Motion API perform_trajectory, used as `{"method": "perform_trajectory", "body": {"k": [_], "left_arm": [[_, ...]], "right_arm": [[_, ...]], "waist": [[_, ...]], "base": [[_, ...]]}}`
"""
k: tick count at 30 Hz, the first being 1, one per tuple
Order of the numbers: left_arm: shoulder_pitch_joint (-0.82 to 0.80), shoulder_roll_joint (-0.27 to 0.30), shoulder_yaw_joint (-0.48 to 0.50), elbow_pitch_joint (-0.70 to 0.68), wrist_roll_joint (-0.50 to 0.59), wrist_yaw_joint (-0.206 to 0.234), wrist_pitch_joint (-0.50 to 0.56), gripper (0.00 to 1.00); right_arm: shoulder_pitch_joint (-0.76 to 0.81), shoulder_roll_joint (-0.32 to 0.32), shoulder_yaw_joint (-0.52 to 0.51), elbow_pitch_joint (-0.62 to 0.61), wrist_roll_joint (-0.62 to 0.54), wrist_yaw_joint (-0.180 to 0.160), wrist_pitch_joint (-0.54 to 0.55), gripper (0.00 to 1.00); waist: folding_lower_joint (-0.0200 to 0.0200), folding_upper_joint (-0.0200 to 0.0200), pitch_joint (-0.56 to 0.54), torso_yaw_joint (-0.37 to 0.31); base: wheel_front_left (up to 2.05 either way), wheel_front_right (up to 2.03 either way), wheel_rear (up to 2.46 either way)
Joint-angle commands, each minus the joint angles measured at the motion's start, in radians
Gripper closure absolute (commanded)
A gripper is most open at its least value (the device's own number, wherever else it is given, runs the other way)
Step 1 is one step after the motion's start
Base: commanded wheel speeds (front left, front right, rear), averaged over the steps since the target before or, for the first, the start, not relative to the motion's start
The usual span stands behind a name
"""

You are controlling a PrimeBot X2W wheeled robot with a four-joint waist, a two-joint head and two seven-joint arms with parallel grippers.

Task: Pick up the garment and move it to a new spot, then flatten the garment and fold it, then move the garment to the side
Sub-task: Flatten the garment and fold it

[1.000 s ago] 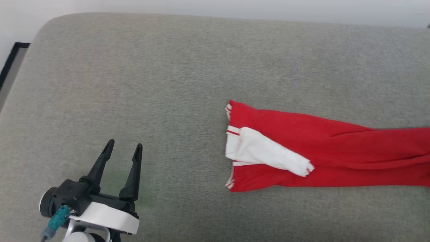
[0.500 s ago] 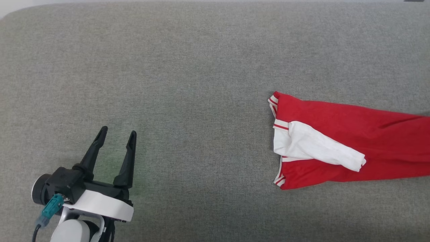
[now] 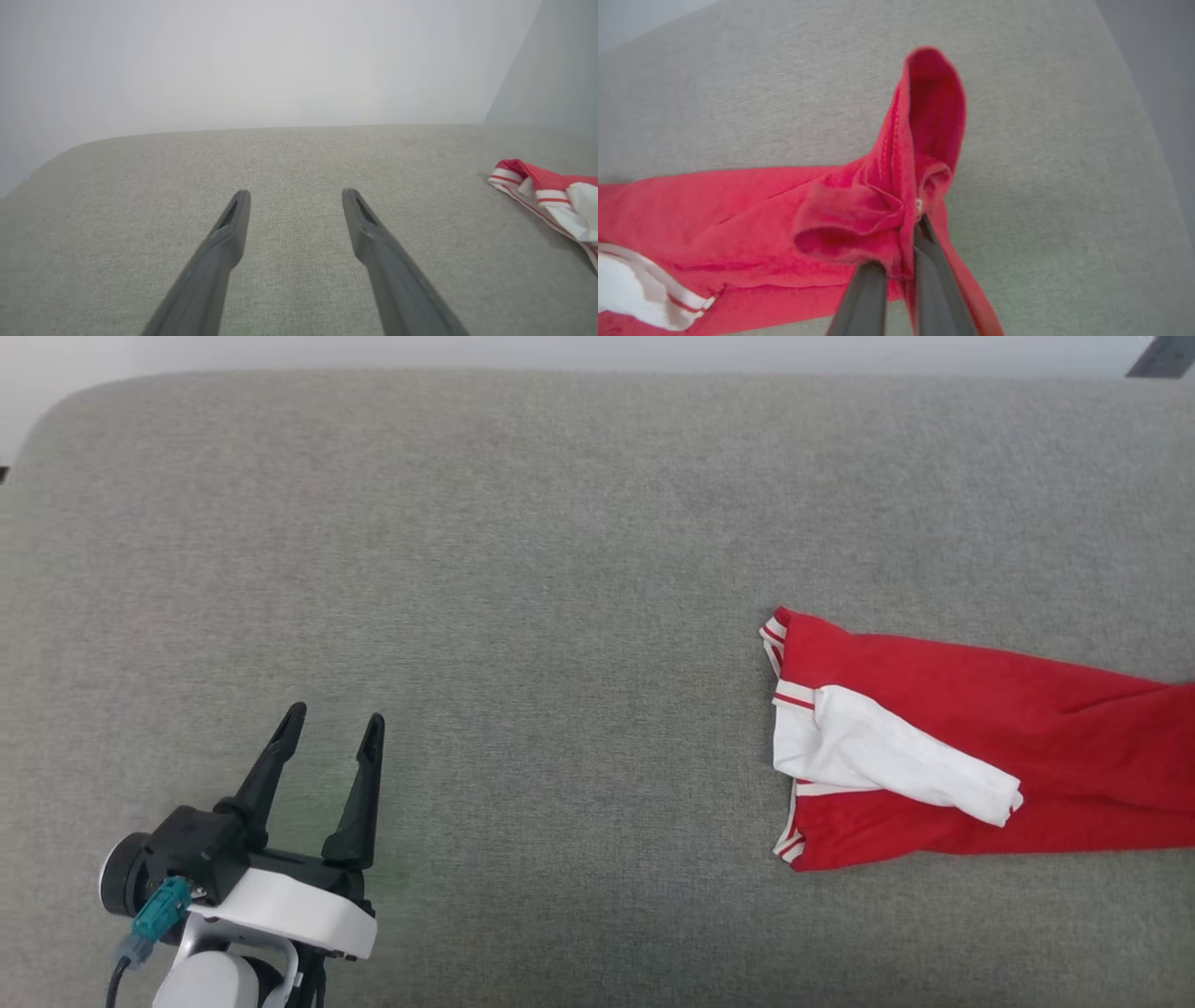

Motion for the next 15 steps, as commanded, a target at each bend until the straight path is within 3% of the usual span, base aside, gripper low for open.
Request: {"method": "perform_trajectory", "body": {"k": [1,8,15], "left_arm": [[0.003,-0.003,0.003,0.000,0.008,0.003,-0.005,0.00],[0.040,-0.026,0.036,-0.014,0.024,0.003,-0.005,0.00],[0.052,-0.041,0.043,-0.022,0.038,0.003,-0.005,0.00]], "right_arm": [[0.018,0.009,0.016,-0.032,0.010,0.000,0.008,1.00],[0.103,0.071,0.148,-0.264,0.017,0.000,0.032,1.00],[0.117,0.146,0.312,-0.398,0.007,0.000,0.035,1.00]], "waist": [[0.0000,0.0000,-0.012,0.010],[0.0000,0.0000,-0.039,0.045],[0.0000,0.0000,-0.033,0.099]], "base": [[0.00,0.00,0.00],[0.00,0.00,0.00],[0.00,0.00,0.00]]}}
